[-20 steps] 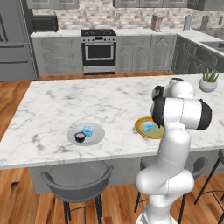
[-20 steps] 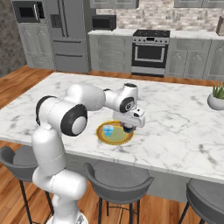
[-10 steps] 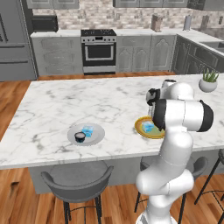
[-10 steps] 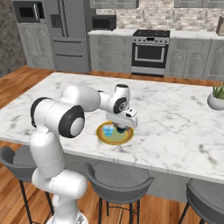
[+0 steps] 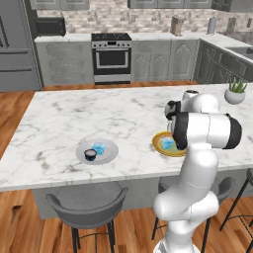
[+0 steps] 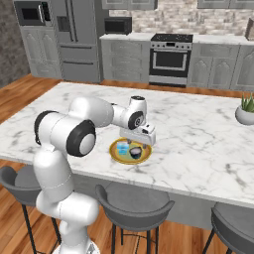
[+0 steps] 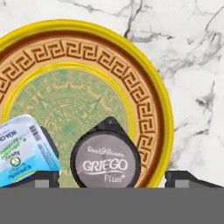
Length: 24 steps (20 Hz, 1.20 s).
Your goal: Place two yogurt containers on each plate.
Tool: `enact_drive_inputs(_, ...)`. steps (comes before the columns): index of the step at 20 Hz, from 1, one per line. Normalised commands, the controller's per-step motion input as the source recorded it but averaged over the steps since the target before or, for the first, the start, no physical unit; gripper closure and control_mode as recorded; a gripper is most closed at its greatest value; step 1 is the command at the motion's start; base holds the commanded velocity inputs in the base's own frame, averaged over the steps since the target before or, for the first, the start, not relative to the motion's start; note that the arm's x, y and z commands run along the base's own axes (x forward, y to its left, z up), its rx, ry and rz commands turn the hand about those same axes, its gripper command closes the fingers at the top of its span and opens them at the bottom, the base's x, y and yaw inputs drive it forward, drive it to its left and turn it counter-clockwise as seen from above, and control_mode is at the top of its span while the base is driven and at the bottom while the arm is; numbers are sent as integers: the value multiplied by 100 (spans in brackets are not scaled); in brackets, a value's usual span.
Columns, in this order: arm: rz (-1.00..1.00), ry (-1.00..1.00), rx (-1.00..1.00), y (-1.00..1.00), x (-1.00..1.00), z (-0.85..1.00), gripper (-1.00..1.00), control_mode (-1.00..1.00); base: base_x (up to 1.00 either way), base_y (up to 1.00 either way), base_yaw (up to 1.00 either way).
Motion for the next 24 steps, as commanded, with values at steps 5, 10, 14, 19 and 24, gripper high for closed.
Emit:
enact_drive_inputs(5, -4, 1, 0, 0, -12, 19, -100, -100, 0, 0, 0)
enact_drive_inputs(10, -4, 0, 0, 0, -27, 59, -100, -100, 0, 0, 0)
enact_drive_inputs(14, -2, 0, 0, 19, -34, 65, -100, -100, 0, 0, 0)
enact_drive_inputs(19, 0, 0, 0, 62, -41, 57, -100, -100, 0, 0, 0)
enact_drive_inputs(24, 0, 0, 0, 60, -53, 64, -100, -100, 0, 0, 0)
